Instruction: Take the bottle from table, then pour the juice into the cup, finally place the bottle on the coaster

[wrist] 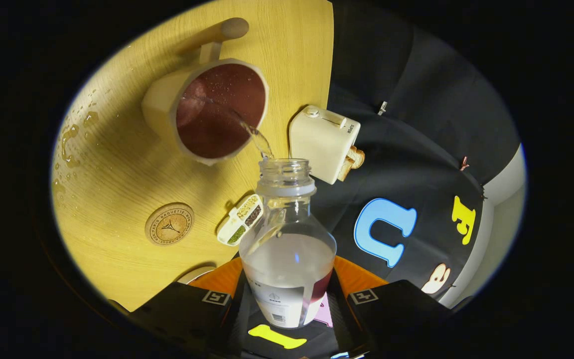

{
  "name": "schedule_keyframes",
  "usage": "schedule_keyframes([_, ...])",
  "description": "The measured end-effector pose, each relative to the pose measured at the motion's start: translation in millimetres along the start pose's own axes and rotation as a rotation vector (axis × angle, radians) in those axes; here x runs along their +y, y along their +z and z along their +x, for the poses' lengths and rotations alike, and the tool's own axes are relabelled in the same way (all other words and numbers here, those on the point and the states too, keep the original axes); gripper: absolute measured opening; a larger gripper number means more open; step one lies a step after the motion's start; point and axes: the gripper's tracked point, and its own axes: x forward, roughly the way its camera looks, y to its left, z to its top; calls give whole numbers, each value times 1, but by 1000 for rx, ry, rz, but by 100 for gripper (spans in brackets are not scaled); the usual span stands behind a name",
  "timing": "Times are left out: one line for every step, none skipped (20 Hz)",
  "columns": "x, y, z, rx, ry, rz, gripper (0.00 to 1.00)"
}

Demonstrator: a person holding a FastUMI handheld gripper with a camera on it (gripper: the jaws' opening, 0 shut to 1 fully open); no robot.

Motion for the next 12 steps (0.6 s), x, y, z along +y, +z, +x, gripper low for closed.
schedule_keyframes([-3,-2,0,0,-4,-6,71])
schedule_keyframes([-5,-3,0,-3,-8,-8,71])
schedule_keyframes([-7,-5,-1,-4,-10,-10,71])
schedule_keyframes([-10,-5,1,-8,-15,-19,71])
schedule_keyframes([-14,-6,3,-12,-20,-32,71])
schedule_keyframes([-17,-6,3,-15,-20,-47,71])
schedule_keyframes([-18,-6,3,-20,-17,-60,71])
schedule_keyframes([-20,-5,3,-25,-21,-74,71])
schedule_keyframes([-23,-6,2,-28,-26,-86,71])
schedule_keyframes([-25,-7,2,-29,-28,-91,71])
schedule_keyframes([-26,-7,2,-29,-29,-94,71])
schedule_keyframes([-28,-7,4,-28,-30,-98,71])
